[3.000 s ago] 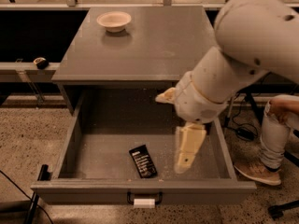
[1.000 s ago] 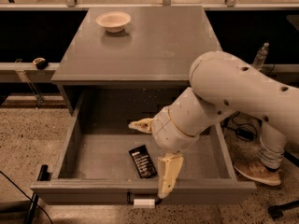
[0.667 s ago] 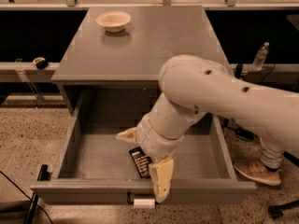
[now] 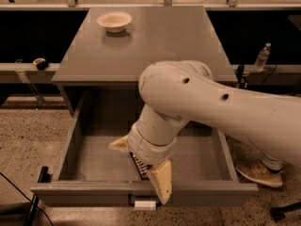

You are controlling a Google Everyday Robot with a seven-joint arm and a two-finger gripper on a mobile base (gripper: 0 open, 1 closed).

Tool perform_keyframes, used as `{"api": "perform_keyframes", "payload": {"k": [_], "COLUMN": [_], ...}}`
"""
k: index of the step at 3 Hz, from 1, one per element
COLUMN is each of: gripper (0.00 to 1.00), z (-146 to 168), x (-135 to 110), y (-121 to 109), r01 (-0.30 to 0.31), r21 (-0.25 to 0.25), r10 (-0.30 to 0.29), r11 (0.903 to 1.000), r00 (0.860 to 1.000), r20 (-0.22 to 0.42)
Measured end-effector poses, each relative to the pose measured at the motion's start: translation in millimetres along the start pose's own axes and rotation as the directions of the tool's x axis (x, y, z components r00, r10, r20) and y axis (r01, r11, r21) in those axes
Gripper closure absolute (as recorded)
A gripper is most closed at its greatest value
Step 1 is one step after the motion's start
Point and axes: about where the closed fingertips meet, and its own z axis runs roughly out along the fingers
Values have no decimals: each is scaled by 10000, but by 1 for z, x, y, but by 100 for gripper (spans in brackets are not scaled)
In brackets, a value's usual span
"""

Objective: Pick rxbar chocolate from top drawer and place on counter

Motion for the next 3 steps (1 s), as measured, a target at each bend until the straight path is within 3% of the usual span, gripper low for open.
{"api": "perform_keyframes", "payload": {"k": [1,2,3], "gripper": [0,0,0], "z": [5,5,-3], "x": [1,3,20], "y": [1,-8,-24], "r01": [388,1533,2780], "r21": [-365,-1197,-1703], "r10": [-389,-1601,-2963], "r11": [9986,9809,9454], "r00": [9992,9859,9506], "r20": [-10,-494,-930]}}
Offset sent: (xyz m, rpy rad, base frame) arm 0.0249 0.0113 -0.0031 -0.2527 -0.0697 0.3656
